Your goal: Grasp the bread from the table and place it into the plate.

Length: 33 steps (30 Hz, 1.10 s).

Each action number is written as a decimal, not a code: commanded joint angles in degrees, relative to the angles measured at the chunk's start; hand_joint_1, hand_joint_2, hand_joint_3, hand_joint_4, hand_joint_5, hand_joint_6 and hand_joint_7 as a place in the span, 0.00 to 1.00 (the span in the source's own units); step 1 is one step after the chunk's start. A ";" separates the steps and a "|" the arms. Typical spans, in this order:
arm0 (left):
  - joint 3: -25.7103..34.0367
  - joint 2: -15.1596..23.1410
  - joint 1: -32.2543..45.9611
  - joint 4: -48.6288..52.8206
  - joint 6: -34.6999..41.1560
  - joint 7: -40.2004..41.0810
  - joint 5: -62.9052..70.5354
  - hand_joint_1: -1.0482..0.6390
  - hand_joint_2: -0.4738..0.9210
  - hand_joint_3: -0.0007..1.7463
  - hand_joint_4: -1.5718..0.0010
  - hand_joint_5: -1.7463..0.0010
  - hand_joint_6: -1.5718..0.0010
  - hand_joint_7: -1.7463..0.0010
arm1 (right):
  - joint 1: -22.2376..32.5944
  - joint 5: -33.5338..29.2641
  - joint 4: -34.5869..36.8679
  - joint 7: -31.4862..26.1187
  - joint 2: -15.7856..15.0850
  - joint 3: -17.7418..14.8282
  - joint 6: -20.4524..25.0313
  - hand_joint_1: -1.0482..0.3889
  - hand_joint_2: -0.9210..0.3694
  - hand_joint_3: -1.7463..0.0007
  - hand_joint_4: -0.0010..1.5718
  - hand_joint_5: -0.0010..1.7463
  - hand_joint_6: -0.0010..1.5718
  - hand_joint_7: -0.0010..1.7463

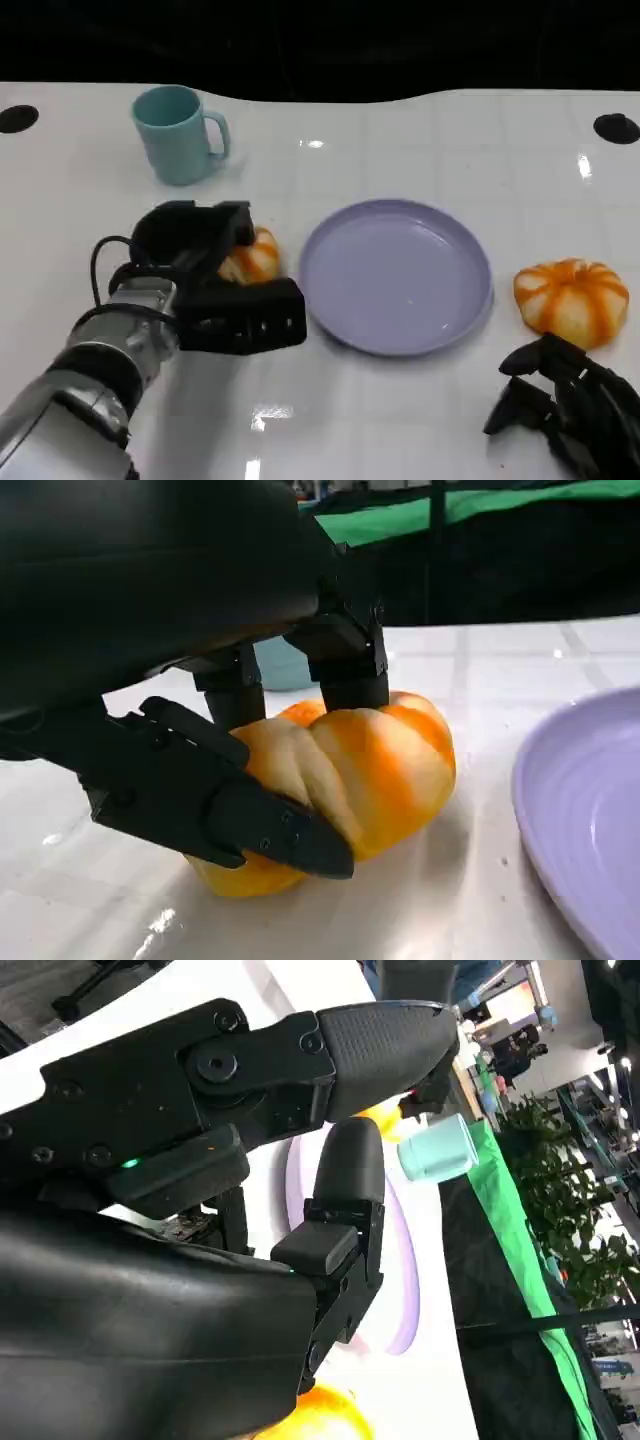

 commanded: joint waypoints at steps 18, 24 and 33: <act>4.67 -2.35 -10.02 -6.80 -11.21 -5.32 -6.22 0.51 0.75 0.55 0.45 0.00 0.58 0.00 | 0.19 0.12 0.29 -0.57 -0.86 -0.50 -0.69 0.36 0.00 0.85 0.40 0.88 0.36 0.71; 4.67 -3.72 -10.88 -6.57 -17.97 -11.98 -7.37 0.54 0.71 0.69 0.46 0.00 0.56 0.00 | 0.05 0.24 0.46 0.23 -1.55 -0.46 -0.40 0.36 0.00 0.85 0.40 0.88 0.36 0.71; -0.67 -6.11 -13.21 -4.46 -20.77 -17.89 -3.43 0.52 0.69 0.68 0.44 0.00 0.53 0.00 | 0.42 0.74 0.21 0.40 -1.16 -0.74 -0.56 0.37 0.00 0.84 0.39 0.88 0.36 0.70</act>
